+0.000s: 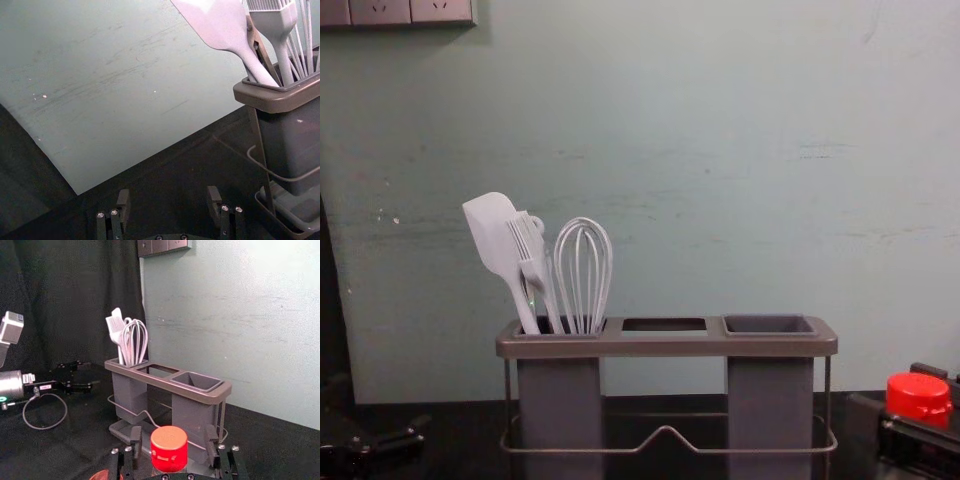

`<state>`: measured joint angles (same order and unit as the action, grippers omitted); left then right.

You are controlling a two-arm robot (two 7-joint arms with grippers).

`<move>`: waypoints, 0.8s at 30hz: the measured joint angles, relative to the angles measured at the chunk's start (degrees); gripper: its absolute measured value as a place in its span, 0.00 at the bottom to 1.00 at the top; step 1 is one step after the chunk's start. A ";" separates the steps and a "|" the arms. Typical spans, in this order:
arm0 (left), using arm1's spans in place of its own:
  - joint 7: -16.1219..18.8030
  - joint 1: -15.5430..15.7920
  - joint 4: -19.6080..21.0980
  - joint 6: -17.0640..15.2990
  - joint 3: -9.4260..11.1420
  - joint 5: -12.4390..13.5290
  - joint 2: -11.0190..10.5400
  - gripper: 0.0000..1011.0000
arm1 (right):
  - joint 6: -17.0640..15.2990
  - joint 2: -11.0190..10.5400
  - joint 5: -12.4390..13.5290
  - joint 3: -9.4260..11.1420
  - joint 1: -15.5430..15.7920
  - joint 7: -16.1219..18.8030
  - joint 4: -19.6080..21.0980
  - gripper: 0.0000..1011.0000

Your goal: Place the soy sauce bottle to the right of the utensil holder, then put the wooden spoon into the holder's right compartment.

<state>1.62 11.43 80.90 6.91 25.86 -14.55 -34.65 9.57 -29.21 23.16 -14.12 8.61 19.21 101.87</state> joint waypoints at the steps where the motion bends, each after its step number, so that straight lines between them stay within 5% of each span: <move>1: 0.00 0.00 0.00 0.00 0.00 0.00 0.00 0.99 | 0.01 0.12 -0.04 0.11 0.08 0.03 0.00 0.78; 13: 0.00 0.00 0.00 0.00 0.00 0.00 0.00 0.99 | -0.47 1.50 -0.68 1.49 0.65 1.12 0.09 0.39; 24: 0.00 0.00 0.00 0.00 0.00 0.00 0.00 0.99 | -1.54 1.45 -2.11 4.90 0.35 1.02 1.41 0.38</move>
<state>1.62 11.43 80.90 6.91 25.86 -14.55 -34.65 8.03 -27.76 21.05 -9.22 8.96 20.23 103.28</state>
